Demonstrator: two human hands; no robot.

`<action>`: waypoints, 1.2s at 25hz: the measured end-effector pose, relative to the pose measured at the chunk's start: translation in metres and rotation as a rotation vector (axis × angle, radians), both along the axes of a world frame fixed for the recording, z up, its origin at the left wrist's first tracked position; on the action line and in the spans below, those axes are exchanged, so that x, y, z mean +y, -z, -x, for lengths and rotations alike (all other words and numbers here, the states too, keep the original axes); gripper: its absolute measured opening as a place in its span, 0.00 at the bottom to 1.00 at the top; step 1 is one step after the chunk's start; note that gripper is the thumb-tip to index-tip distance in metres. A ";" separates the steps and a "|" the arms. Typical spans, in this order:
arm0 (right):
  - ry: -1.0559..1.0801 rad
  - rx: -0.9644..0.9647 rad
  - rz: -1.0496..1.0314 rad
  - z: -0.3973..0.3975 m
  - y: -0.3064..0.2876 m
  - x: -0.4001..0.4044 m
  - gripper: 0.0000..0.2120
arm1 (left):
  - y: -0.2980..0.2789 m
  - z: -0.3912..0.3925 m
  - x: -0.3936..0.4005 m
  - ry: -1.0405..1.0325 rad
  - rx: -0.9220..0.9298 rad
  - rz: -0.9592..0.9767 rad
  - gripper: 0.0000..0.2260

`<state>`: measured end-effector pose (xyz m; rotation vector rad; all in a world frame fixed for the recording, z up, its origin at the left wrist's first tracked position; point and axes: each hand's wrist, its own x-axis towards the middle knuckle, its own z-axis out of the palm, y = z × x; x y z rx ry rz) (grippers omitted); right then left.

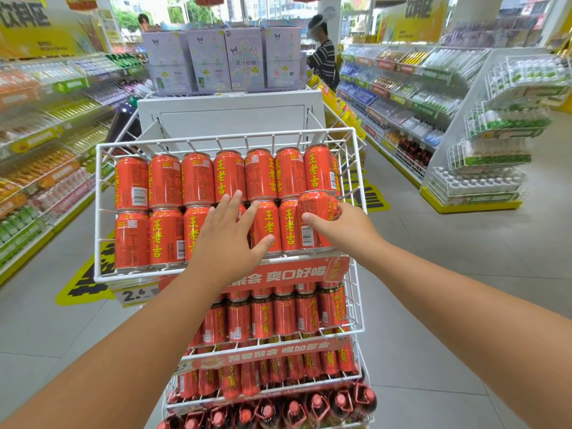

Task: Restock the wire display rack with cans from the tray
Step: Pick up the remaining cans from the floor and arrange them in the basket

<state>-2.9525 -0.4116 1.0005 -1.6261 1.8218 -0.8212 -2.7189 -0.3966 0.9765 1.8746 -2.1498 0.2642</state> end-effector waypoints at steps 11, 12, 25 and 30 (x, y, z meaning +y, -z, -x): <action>-0.014 0.065 0.047 0.001 0.007 0.017 0.54 | -0.001 -0.007 0.017 0.014 -0.006 -0.014 0.36; -0.016 0.101 0.071 0.002 0.006 0.022 0.53 | 0.000 -0.008 0.019 0.018 -0.001 -0.009 0.36; -0.185 0.444 0.297 0.045 0.045 0.096 0.41 | 0.030 0.016 0.075 0.082 0.039 -0.031 0.36; -0.295 0.434 0.309 0.073 0.079 0.130 0.41 | 0.057 0.045 0.131 0.003 0.028 -0.023 0.36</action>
